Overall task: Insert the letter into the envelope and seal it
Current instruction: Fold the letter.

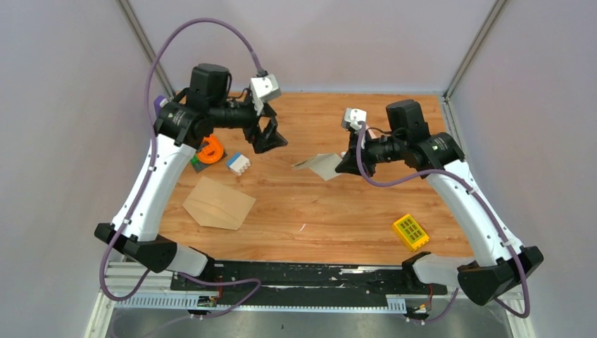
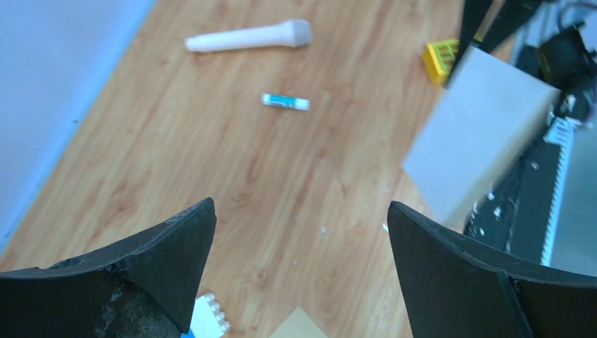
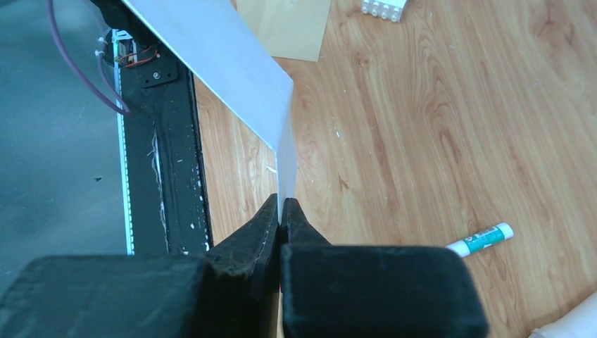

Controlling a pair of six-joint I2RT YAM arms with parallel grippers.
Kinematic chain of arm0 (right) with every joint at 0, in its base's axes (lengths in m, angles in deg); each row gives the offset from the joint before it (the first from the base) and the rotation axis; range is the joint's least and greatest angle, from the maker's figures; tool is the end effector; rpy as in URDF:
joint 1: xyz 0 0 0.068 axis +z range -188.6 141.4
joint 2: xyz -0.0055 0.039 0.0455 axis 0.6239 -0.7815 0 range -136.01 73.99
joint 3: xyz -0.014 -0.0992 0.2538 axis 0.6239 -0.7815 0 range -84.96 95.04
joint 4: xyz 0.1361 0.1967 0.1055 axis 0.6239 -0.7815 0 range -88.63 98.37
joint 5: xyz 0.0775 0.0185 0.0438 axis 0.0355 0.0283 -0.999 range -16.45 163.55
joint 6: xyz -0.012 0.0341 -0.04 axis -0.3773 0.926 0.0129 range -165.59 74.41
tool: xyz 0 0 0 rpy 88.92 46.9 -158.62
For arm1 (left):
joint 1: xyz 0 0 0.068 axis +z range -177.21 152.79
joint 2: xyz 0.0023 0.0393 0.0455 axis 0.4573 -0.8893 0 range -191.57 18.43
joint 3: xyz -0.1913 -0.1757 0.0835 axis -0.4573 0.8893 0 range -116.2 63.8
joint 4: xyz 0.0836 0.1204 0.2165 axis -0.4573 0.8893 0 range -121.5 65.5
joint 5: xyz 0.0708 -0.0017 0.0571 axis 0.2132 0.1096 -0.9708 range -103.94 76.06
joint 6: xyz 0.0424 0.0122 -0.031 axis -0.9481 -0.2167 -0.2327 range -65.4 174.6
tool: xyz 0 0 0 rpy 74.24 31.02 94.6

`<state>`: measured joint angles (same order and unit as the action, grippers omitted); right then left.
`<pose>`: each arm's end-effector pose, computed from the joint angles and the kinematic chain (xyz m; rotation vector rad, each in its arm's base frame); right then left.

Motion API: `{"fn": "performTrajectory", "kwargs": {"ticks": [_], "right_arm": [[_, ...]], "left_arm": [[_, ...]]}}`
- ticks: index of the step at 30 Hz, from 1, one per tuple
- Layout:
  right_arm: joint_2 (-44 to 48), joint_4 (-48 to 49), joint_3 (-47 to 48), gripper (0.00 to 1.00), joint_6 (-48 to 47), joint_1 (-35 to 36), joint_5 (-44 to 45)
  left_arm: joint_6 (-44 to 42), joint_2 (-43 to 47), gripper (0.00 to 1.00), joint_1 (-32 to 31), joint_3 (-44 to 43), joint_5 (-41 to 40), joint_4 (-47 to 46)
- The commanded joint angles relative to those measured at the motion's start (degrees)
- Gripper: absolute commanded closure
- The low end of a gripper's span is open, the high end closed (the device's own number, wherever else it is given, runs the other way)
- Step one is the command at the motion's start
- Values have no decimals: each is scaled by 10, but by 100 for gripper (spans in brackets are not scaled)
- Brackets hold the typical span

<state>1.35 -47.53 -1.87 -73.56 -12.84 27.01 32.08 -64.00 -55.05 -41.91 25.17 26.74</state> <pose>0.2052 0.1278 0.3987 -1.3377 1.7845 0.9271 0.2283 -0.1458 0.4689 1.2412 1.7298 -0.7933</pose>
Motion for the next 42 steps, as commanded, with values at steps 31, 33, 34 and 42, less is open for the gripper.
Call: {"fn": "performTrajectory", "kwargs": {"ticks": [31,33,34,42], "right_arm": [[-7,77,42,100,63,4,-85],[-13,77,50,100,70,3,-92],[-14,77,52,100,73,4,-95],[-11,77,54,100,79,4,-115]], "left_arm": [[-4,-71,8,-67,23,189,5],[-7,-69,9,-69,27,186,4],[-7,-69,9,-70,28,185,4],[-7,-70,20,-72,30,180,3]]}}
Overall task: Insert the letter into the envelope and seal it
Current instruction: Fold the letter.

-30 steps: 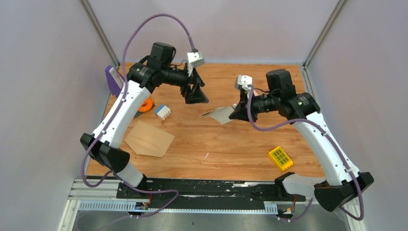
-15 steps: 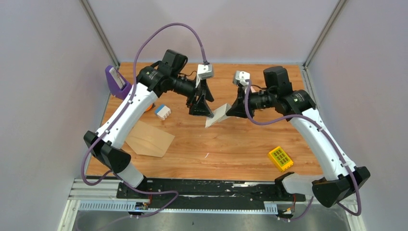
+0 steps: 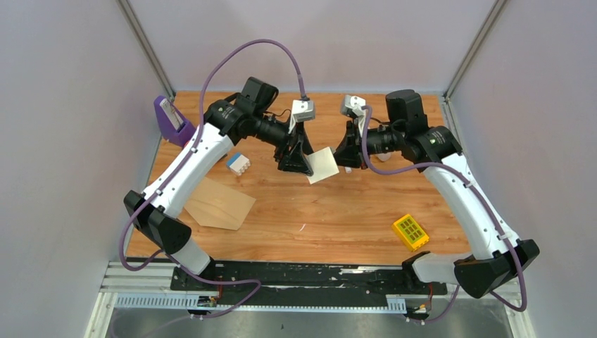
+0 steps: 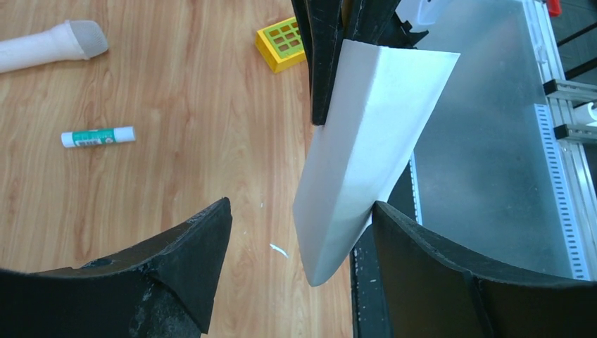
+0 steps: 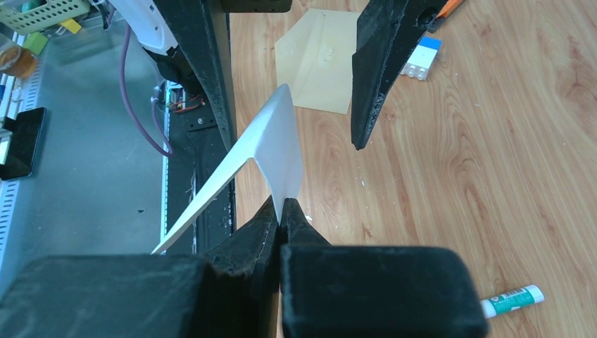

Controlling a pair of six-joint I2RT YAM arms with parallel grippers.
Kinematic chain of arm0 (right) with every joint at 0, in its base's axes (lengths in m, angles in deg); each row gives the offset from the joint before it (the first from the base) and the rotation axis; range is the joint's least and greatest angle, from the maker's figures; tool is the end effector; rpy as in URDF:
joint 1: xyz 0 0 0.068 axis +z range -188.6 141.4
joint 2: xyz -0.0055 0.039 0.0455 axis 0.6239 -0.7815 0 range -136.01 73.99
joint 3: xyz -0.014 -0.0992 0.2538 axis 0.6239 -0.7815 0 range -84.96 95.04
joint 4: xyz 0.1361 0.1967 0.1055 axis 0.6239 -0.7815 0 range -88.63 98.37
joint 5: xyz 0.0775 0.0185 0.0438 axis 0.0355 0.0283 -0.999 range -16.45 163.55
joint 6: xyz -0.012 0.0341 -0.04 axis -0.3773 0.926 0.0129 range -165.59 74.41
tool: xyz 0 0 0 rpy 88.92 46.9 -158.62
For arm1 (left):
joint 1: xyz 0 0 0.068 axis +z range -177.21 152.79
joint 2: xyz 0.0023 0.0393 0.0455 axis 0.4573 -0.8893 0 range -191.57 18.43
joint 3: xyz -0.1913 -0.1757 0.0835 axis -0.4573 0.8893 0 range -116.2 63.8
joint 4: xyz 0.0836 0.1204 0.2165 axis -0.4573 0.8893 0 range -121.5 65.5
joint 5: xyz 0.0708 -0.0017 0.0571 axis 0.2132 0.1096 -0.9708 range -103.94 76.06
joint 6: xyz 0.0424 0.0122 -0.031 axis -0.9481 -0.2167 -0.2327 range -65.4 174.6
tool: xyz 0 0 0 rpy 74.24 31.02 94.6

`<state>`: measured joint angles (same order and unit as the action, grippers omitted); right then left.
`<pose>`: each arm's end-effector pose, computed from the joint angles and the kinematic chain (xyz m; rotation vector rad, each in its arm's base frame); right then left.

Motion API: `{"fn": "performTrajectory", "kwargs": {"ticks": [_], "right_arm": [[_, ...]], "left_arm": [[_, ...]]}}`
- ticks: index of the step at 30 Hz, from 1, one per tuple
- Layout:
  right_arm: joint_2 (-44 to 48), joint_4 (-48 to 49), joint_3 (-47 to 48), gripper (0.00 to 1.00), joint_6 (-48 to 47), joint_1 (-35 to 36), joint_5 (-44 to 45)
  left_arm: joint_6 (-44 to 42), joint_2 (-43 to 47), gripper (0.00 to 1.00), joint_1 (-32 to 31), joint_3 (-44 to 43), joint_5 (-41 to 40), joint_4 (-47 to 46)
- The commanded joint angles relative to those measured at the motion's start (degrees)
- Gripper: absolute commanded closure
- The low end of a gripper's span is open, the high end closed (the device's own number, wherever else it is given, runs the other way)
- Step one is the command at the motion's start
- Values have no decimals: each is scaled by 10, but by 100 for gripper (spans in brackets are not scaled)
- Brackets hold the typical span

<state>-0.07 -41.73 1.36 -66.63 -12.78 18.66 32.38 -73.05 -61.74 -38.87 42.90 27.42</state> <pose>0.2112 0.1346 0.4200 -1.2886 1.6677 1.1016 0.2456 -0.2050 0.4146 1.4590 1.7274 -1.2824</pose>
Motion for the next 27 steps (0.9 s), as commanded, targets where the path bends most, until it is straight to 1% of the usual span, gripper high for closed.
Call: {"fn": "performTrajectory", "kwargs": {"ticks": [1,2,3,4,6,7,8,10,11,12,13,16,18,19,20,21,22,24,25,26,27], "right_arm": [[4,19,21,100,9,4,-33],[4,19,21,100,10,4,-35],[4,19,20,100,10,4,-36],[5,19,21,100,10,4,-38],[7,19,19,100,9,4,-38],[7,19,19,100,8,5,-38],[8,18,18,100,6,5,-36],[10,18,15,100,3,5,-30],[11,18,14,100,0,6,-25],[12,18,13,100,-3,7,-21],[13,18,11,100,-5,7,-17],[15,18,10,100,-11,7,-6],[15,18,11,99,-14,7,0],[16,18,11,96,-17,7,5],[18,17,11,87,-21,7,12],[21,16,12,68,-29,7,25],[23,13,12,57,-40,7,44],[33,8,12,26,-70,8,92],[40,6,9,16,-83,7,119],[47,2,8,10,-99,7,142],[52,-4,9,7,-112,7,162]], "left_arm": [[-9,20,23,-5,-1,2,-4],[-9,19,26,-5,-1,2,-4],[-9,19,32,-5,-2,1,-4],[-9,19,35,-6,-2,0,-5],[-8,18,48,-6,-4,-1,-4],[-8,17,50,-7,-5,-1,-3],[-8,16,56,-6,-6,-1,-2],[-10,16,63,-6,-10,-1,1],[-11,15,66,-6,-11,-1,3],[-12,15,72,-6,-13,-1,4],[-13,15,75,-7,-13,-1,5],[-15,16,99,-6,-13,-1,6],[-16,18,100,-6,-10,-2,7],[-15,19,100,-6,-9,-2,6],[-15,21,100,-6,-8,-6,6],[-13,23,100,-7,-8,-8,3],[-13,26,100,-6,-7,-14,2],[-9,33,100,-7,-6,-28,-5],[-7,35,100,-7,-6,-33,-6],[-6,40,100,-6,-6,-46,-10],[-4,43,100,-7,-5,-53,-11]]}}
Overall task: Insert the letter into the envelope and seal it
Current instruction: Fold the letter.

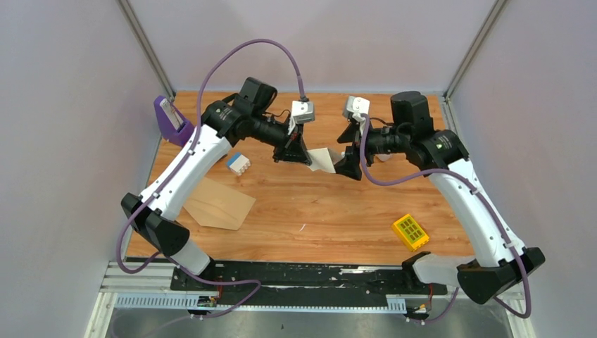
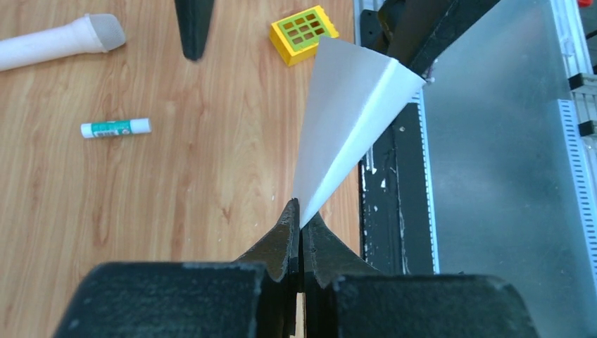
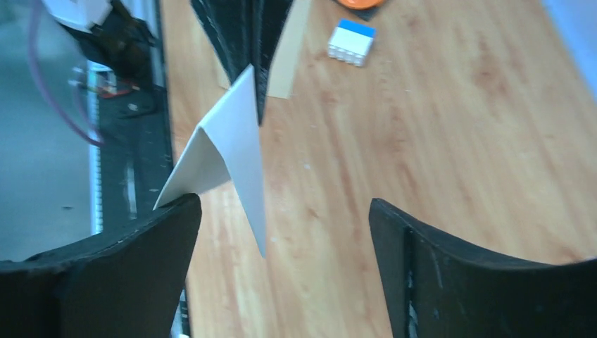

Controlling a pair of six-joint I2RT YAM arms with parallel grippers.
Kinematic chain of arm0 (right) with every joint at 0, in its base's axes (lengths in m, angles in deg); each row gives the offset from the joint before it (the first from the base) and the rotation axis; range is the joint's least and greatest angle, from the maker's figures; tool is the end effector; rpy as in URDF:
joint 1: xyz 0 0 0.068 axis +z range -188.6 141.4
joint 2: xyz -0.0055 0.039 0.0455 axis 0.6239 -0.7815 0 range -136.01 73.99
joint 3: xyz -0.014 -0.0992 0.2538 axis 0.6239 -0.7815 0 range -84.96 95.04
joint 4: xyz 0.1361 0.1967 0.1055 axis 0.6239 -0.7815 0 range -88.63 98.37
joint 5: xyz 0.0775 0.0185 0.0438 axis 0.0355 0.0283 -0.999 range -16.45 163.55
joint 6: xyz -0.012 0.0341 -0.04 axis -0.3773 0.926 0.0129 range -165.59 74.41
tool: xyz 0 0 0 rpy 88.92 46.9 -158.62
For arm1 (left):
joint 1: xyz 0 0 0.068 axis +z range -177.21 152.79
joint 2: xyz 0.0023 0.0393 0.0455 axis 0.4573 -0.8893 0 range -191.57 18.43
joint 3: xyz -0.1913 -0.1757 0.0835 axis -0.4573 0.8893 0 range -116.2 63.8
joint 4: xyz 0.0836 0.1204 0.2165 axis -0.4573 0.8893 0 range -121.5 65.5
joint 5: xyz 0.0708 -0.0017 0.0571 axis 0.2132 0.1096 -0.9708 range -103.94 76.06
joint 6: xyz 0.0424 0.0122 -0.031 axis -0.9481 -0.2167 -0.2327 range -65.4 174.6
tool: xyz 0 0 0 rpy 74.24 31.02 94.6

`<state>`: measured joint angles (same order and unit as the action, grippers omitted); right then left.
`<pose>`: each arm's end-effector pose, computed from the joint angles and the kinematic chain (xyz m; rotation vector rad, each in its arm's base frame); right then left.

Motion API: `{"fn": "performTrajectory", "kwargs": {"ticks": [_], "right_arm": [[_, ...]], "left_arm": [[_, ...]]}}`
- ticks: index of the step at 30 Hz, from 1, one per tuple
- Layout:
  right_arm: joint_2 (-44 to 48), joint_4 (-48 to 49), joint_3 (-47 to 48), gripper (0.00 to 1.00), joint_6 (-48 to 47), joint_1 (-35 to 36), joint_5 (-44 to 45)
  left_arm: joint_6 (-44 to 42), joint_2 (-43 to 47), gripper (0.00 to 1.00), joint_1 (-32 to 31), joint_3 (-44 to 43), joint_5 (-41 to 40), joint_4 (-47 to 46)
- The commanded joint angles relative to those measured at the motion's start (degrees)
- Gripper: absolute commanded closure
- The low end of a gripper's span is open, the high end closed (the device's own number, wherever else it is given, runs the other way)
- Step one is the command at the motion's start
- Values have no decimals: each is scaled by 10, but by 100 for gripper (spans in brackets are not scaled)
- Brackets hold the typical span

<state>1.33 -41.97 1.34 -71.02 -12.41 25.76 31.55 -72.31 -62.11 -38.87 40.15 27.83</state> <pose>0.2071 0.1313 0.4231 -1.3091 1.6549 0.9194 0.2420 -0.2038 0.4170 1.4665 1.7337 -1.2204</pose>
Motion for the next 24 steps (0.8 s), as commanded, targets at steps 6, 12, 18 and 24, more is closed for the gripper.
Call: {"fn": "performTrajectory", "kwargs": {"ticks": [6,12,18,24], "right_arm": [[45,-68,49,3,-119,-1,138],[52,-83,102,3,-86,-10,63],[23,-3,104,4,51,-9,-28],[-23,29,82,11,106,-10,-67]], "left_arm": [[1,48,100,-4,-4,-94,-22],[-3,43,100,-23,8,-156,-22],[-16,38,100,-56,12,-193,-16],[-12,42,100,-56,5,-185,-16]]}}
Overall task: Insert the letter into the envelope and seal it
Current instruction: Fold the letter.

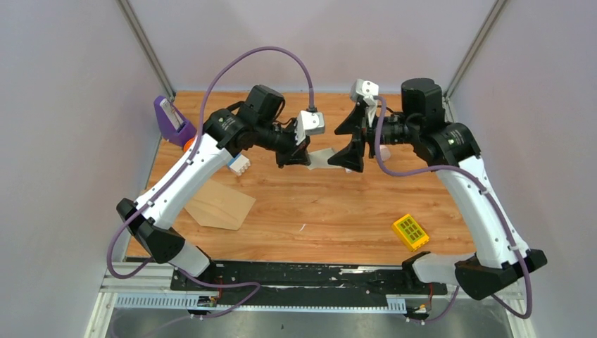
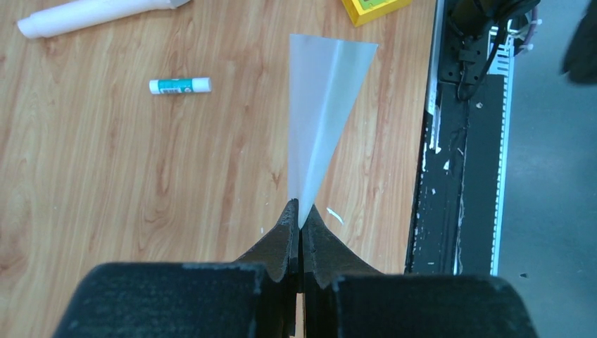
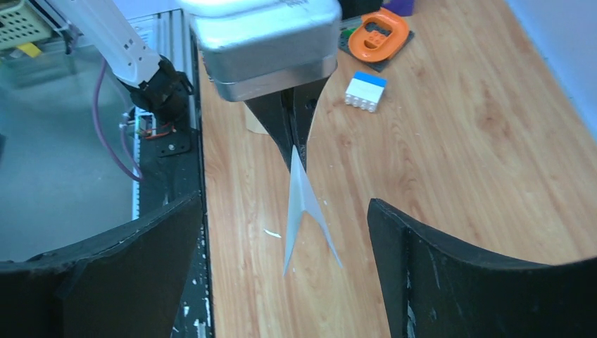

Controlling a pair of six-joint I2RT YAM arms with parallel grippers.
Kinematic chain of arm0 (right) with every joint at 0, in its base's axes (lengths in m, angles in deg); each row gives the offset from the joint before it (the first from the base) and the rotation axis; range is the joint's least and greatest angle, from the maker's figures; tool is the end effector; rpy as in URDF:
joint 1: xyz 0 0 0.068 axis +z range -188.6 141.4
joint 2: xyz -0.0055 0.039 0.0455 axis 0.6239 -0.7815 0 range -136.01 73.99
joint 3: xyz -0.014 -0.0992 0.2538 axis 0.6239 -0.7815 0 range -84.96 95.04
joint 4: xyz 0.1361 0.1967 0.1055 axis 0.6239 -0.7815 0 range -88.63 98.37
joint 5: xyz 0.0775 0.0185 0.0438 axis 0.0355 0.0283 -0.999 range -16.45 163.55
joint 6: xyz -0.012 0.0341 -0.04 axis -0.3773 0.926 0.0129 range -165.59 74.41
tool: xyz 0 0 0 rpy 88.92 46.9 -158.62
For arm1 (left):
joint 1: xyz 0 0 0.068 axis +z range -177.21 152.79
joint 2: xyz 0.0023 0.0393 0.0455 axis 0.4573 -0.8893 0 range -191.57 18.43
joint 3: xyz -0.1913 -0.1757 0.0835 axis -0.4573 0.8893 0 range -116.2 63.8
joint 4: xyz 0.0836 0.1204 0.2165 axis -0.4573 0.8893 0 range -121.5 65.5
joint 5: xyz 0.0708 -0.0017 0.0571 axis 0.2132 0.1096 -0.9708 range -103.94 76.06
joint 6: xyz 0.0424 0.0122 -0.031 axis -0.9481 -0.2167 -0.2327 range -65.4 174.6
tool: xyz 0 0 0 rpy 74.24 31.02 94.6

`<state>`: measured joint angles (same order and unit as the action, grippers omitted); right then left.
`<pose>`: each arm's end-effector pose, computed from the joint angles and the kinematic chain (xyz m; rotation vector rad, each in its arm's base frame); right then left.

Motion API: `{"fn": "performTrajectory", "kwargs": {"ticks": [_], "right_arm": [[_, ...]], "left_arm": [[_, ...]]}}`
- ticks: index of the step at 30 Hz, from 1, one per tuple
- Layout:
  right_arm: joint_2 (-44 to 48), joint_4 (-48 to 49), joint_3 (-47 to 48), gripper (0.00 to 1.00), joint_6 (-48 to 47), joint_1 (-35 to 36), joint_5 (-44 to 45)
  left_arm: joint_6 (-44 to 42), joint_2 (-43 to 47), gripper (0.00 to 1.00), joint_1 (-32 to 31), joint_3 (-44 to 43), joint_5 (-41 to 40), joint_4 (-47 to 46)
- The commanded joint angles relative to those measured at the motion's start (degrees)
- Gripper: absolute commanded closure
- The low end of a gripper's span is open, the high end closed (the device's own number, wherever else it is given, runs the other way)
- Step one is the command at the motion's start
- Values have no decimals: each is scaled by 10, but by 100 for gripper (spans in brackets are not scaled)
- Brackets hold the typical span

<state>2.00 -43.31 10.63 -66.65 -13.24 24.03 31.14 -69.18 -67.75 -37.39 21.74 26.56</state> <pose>0.1913 0.1207 0.4719 -1.2465 1.5572 0.9293 0.2196 -0.2150 0.4210 1.4850 1.7896 -0.8769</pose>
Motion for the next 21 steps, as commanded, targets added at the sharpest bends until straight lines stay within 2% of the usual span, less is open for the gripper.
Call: {"fn": "performTrajectory", "kwargs": {"ticks": [1,4,15,17,21], "right_arm": [[-35,44,-13,13,65,-1,-55],[-46,47,-15,20,73,-1,-65],[-65,50,-2,64,96,-31,-110],[-66,49,-7,66,94,-33,-112],[-66,49,-19,63,89,-33,-110]], "left_arm": [[-9,11,100,0,-9,1,-3],[-11,15,100,0,-1,4,-5],[-17,24,100,0,11,14,-9],[-17,24,100,0,11,14,-10],[-16,25,100,0,10,14,-10]]}}
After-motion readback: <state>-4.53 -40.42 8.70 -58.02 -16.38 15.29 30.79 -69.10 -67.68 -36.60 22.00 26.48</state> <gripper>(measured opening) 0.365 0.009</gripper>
